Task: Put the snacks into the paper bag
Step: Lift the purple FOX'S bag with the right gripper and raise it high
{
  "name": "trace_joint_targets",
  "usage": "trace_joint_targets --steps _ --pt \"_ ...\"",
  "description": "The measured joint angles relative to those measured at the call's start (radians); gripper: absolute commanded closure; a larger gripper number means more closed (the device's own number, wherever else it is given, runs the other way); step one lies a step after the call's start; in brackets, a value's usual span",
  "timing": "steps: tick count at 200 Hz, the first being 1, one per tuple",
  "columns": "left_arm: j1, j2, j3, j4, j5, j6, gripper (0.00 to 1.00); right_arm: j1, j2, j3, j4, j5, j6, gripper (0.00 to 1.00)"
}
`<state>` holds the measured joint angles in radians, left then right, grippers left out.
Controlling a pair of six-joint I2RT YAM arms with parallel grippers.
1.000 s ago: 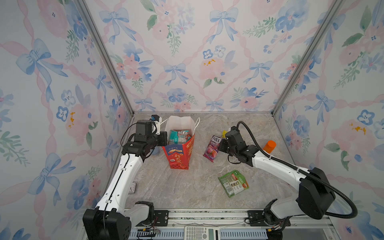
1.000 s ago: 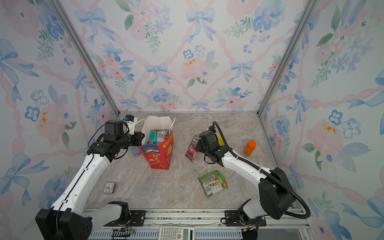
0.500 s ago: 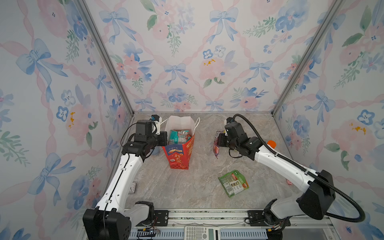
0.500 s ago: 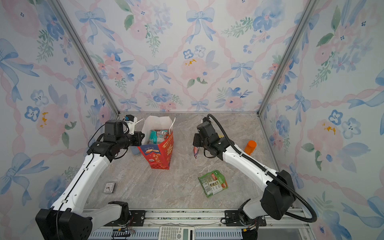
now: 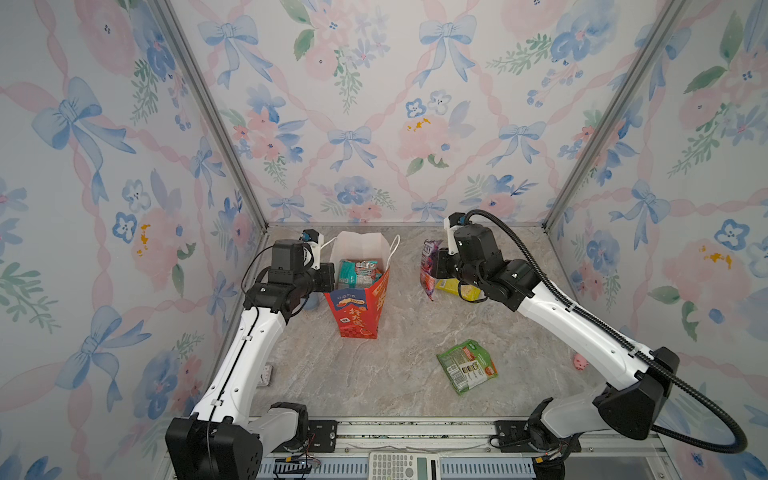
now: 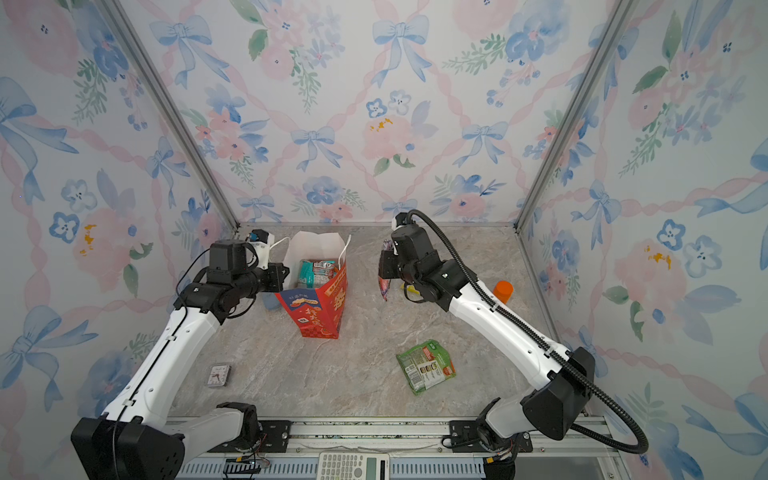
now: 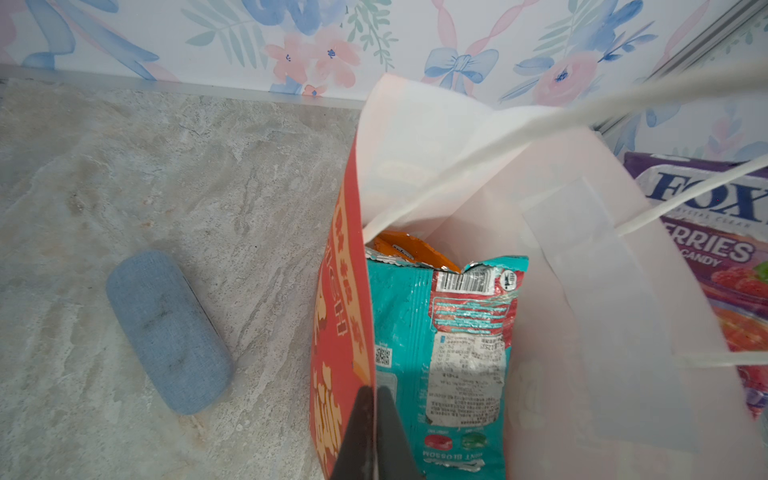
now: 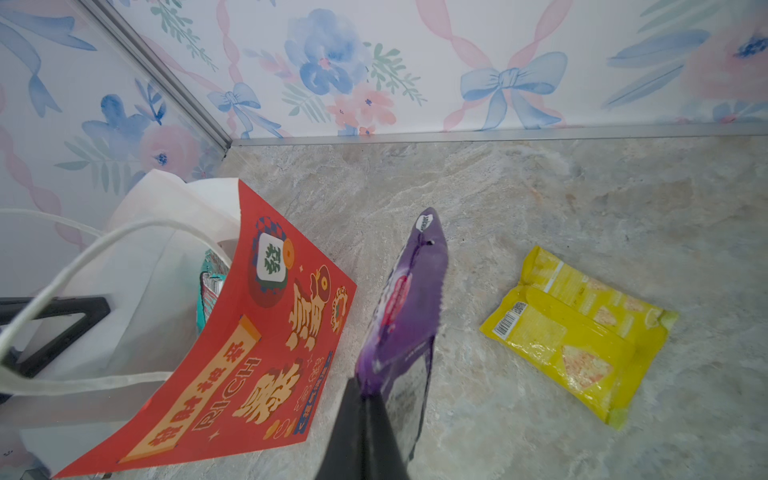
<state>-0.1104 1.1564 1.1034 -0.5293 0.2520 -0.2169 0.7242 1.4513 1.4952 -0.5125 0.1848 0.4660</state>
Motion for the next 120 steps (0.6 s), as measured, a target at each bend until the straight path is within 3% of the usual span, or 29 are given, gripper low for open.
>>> trace_joint_targets --steps 120 --pt "0.000 0.000 0.000 0.000 0.000 0.000 1.00 0.055 0.127 0.407 -0.075 0.051 -0.145 1.00"
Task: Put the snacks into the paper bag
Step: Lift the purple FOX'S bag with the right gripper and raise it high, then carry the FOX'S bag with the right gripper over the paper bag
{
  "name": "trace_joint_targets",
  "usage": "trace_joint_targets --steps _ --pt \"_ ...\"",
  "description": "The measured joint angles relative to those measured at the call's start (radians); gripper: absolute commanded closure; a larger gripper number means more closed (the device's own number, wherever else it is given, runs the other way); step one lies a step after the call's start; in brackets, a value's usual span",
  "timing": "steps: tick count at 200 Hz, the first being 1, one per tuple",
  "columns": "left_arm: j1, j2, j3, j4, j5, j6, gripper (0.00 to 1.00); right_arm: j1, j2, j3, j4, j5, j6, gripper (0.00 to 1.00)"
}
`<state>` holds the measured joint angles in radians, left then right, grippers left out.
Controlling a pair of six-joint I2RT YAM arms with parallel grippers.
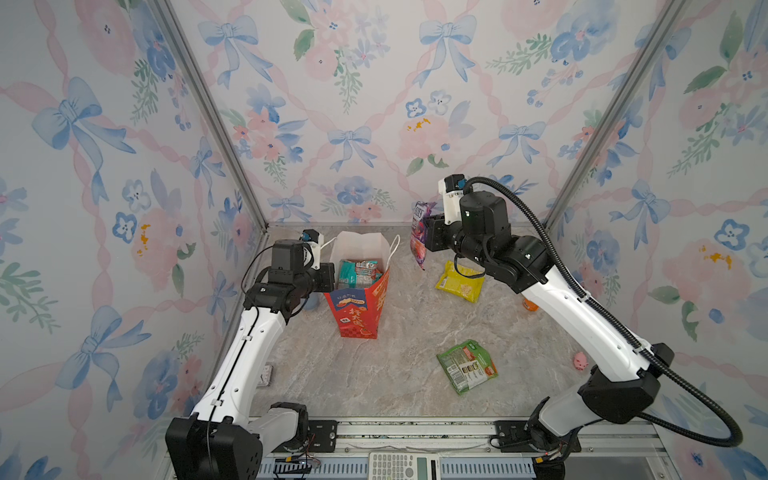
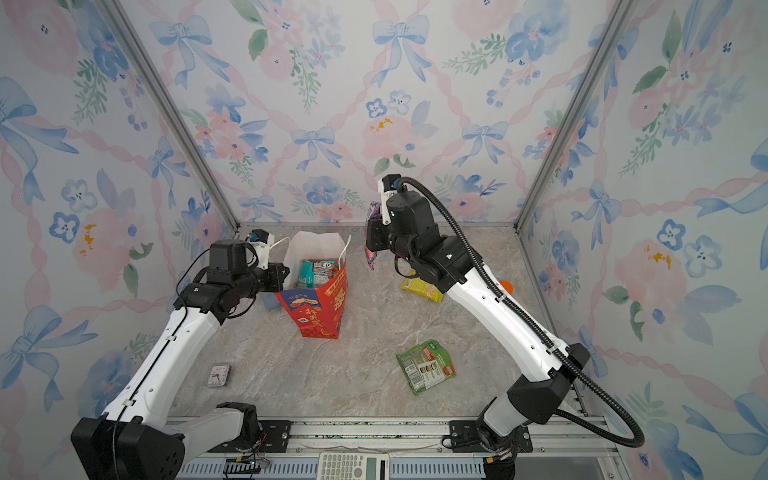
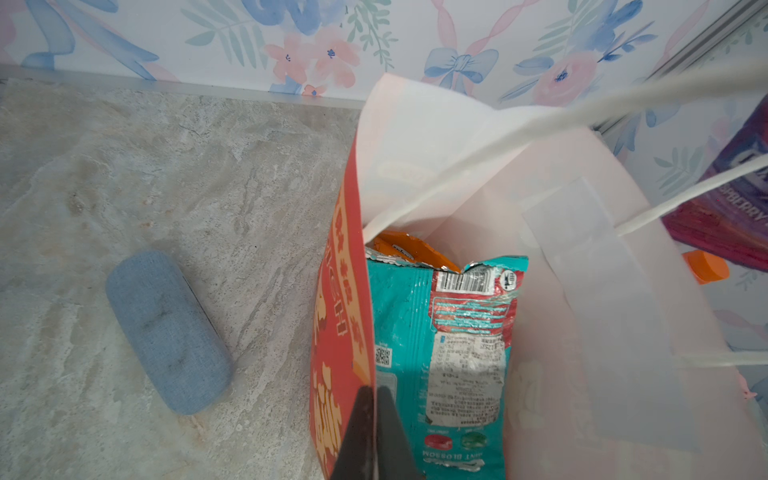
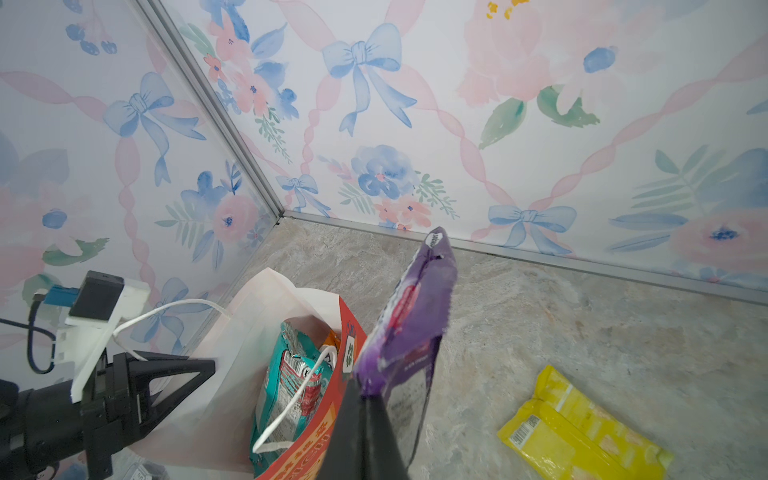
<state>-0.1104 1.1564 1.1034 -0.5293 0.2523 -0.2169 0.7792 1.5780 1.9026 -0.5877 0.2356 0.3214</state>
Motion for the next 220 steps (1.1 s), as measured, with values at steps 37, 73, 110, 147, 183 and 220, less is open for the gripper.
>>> trace_joint_targets --steps 37,73,110,147,183,220 --pt "0.000 0.000 0.000 0.000 0.000 0.000 1.00 0.009 0.051 0.103 -0.034 0.028 -0.045 1.00" --pt "0.000 0.000 0.000 0.000 0.000 0.000 1.00 0.018 0.097 0.198 -0.054 0.046 -0.082 1.00" --pt "0.000 0.000 0.000 0.000 0.000 0.000 1.00 0.040 0.162 0.320 -0.072 0.062 -0.123 1.00" --pt "0.000 0.000 0.000 0.000 0.000 0.000 1.00 0.055 0.229 0.443 -0.085 0.066 -0.160 1.00" --pt "0.000 0.000 0.000 0.000 0.000 0.000 1.00 0.068 0.337 0.615 -0.091 0.068 -0.196 1.00" --pt "0.000 0.000 0.000 0.000 0.000 0.000 1.00 0.085 0.434 0.744 -0.090 0.056 -0.209 1.00"
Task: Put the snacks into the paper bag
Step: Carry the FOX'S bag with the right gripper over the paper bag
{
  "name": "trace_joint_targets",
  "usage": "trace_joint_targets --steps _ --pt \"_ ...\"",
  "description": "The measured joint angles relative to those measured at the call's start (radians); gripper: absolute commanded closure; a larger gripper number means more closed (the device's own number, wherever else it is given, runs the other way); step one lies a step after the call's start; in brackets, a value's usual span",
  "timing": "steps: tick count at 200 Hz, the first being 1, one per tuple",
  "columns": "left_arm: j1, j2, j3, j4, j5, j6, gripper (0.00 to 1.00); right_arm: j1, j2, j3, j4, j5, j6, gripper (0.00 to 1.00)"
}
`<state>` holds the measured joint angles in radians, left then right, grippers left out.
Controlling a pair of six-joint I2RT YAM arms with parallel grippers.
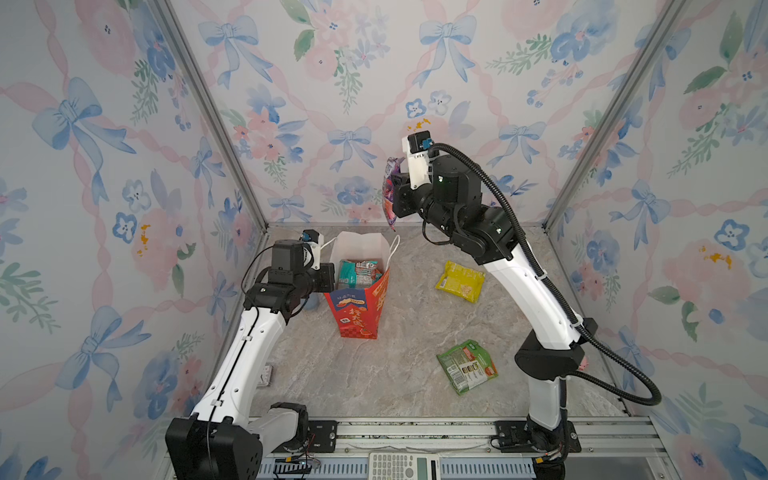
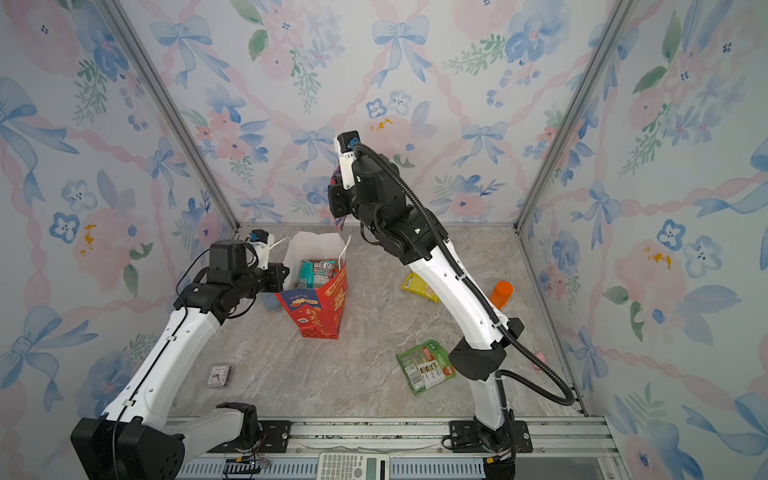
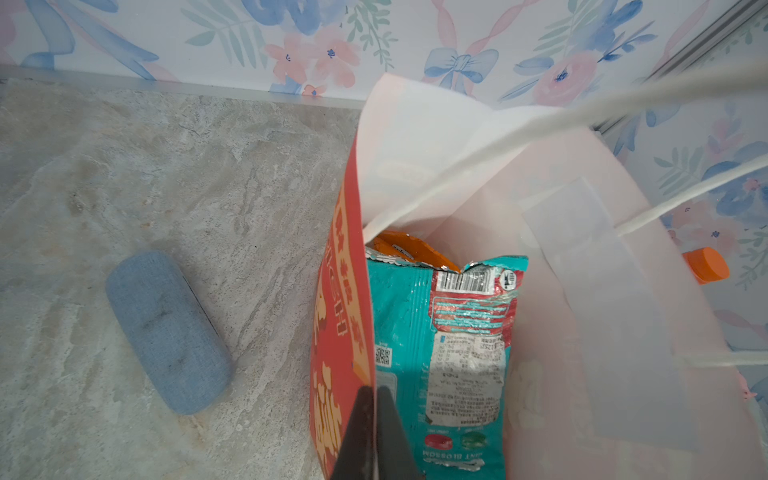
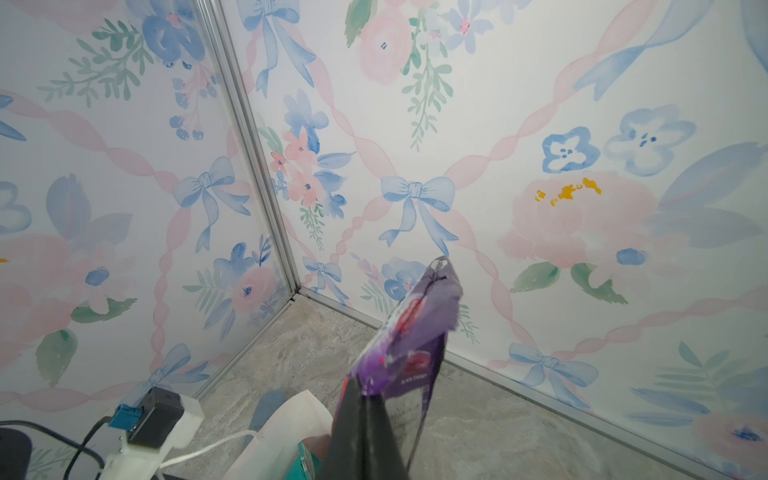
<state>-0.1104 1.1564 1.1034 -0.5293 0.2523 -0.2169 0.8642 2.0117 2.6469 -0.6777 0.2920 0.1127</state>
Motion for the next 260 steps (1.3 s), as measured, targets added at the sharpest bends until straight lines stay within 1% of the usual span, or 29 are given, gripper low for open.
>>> trace_joint_targets --steps 37,72,144,225,260 --pt "0.000 0.000 0.000 0.000 0.000 0.000 1.00 0.038 0.023 0.003 -0.004 -0.028 0.002 1.00" --pt "0.000 0.000 0.000 0.000 0.000 0.000 1.00 0.066 0.023 -0.006 -0.006 -0.069 0.035 1.00" --pt "0.000 0.000 0.000 0.000 0.000 0.000 1.00 0.089 0.023 -0.198 -0.011 -0.130 0.109 1.00" --pt "0.000 0.000 0.000 0.000 0.000 0.000 1.00 0.089 0.023 -0.249 -0.008 -0.231 0.200 1.00" --pt "0.000 0.000 0.000 0.000 0.000 0.000 1.00 0.095 0.021 -0.301 0.004 -0.255 0.229 1.00"
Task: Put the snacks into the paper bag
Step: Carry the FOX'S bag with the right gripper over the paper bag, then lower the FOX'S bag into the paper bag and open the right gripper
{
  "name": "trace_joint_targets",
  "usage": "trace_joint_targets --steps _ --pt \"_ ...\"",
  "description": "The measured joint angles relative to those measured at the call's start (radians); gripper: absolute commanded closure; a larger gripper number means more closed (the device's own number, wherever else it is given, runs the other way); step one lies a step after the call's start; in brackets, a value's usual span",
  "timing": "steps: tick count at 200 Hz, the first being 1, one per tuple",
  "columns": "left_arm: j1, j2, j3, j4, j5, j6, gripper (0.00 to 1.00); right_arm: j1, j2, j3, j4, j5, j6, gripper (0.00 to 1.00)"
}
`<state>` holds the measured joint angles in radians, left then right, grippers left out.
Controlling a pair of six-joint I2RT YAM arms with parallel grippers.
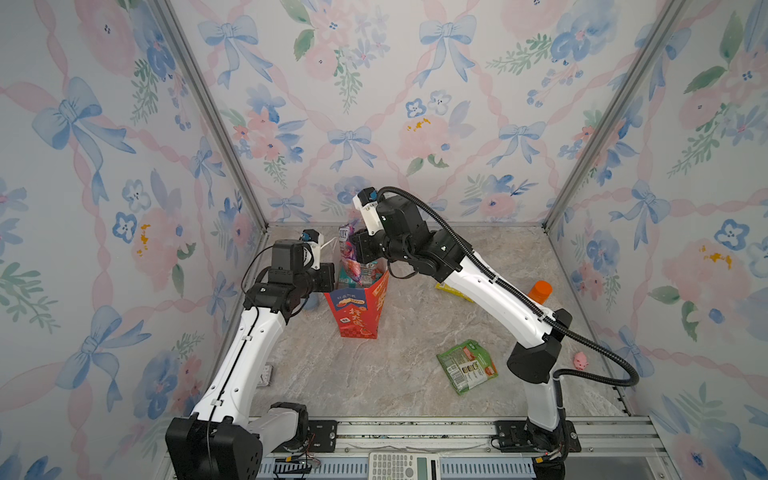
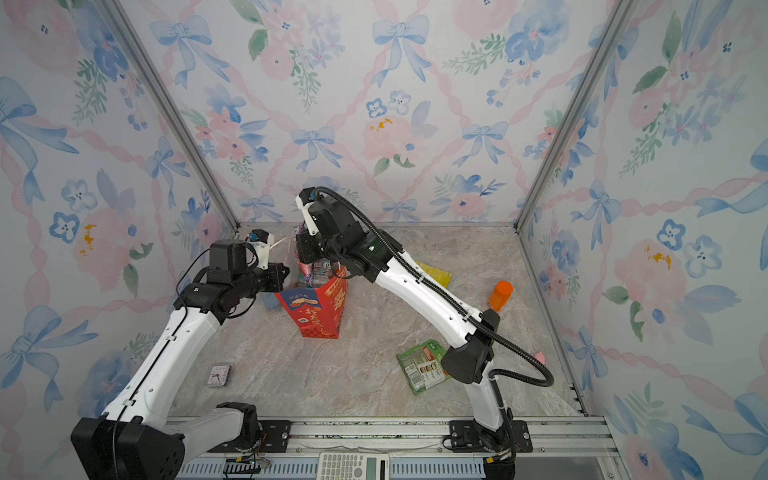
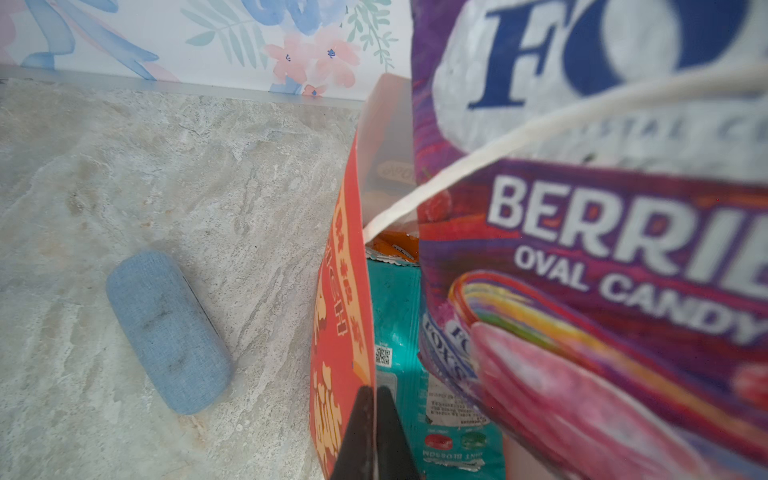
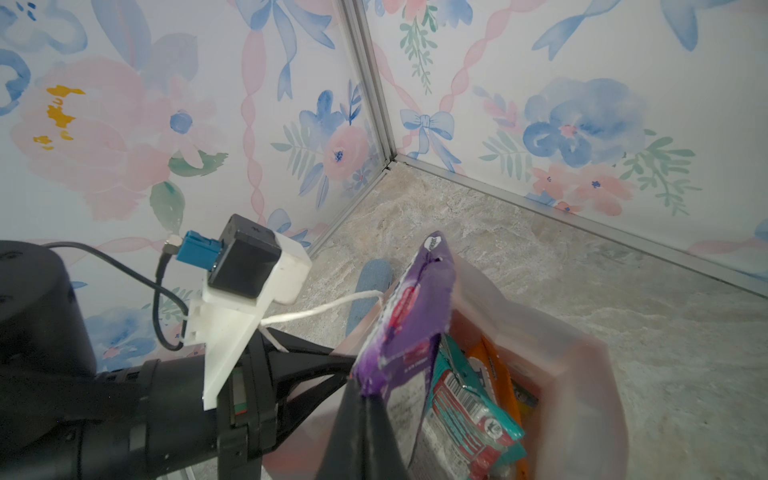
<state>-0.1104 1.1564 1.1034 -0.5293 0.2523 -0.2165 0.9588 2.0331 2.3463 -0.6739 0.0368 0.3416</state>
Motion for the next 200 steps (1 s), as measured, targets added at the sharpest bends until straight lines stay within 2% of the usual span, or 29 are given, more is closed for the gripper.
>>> trace_joint_targets --steps 89,200 --pt "0.000 0.000 0.000 0.000 0.000 0.000 1.00 0.025 -0.079 -0.168 0.074 0.004 0.052 1.00" --pt "0.000 0.000 0.000 0.000 0.000 0.000 1.00 0.011 -0.085 -0.200 0.096 0.006 0.087 1.00"
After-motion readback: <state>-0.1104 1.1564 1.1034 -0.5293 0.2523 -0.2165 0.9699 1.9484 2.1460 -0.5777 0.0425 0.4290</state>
